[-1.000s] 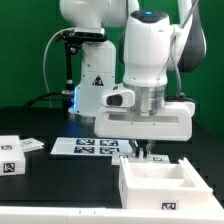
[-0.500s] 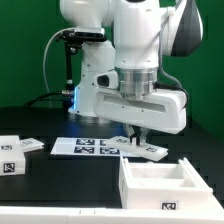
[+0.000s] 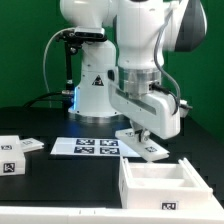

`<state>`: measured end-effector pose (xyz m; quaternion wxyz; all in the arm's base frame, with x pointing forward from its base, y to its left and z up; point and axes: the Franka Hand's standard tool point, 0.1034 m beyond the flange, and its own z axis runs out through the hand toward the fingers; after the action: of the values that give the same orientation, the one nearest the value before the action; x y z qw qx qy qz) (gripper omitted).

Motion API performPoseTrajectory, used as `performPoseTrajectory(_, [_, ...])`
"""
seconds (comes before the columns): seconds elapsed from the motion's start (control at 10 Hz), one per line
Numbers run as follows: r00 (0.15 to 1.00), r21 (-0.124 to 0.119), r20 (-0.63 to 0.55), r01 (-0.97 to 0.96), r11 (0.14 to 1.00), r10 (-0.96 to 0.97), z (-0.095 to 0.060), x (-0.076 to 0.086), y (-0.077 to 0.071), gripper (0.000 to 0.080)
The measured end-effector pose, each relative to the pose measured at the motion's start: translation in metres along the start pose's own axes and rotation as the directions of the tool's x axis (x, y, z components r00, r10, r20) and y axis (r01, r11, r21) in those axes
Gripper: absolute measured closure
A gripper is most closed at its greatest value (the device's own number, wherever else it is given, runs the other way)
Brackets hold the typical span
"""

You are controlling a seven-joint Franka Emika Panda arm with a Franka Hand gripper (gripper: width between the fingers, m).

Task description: Assemble cabinet

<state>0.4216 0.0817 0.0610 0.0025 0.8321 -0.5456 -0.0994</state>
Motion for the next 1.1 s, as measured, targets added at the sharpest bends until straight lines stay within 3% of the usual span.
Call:
performPoseTrajectory(0.1, [0.99,-0.013,0.004,-0.143,0.99,0.144,-0.005,-0.01,0.001,0.0735])
performPoseTrajectory(0.2, [0.979,-0.007,0.002,-0.202,0.979,0.202,-0.005,-0.013,0.001,0.0735])
performPoseTrajectory(0.6, [0.969,-0.02,0.0,-0.247,0.969,0.248,-0.002,-0.019,0.0,0.0735])
performPoseTrajectory(0.8, [0.936,-0.033,-0.087,-0.345,0.938,0.342,-0.011,-0.035,-0.01,0.0735])
performPoseTrajectory(0.9, [0.934,-0.051,-0.15,-0.334,0.941,0.323,-0.014,-0.048,-0.013,0.0735])
performPoseTrajectory(1.1, [0.931,-0.065,-0.208,-0.319,0.945,0.3,-0.011,-0.062,-0.015,0.0735])
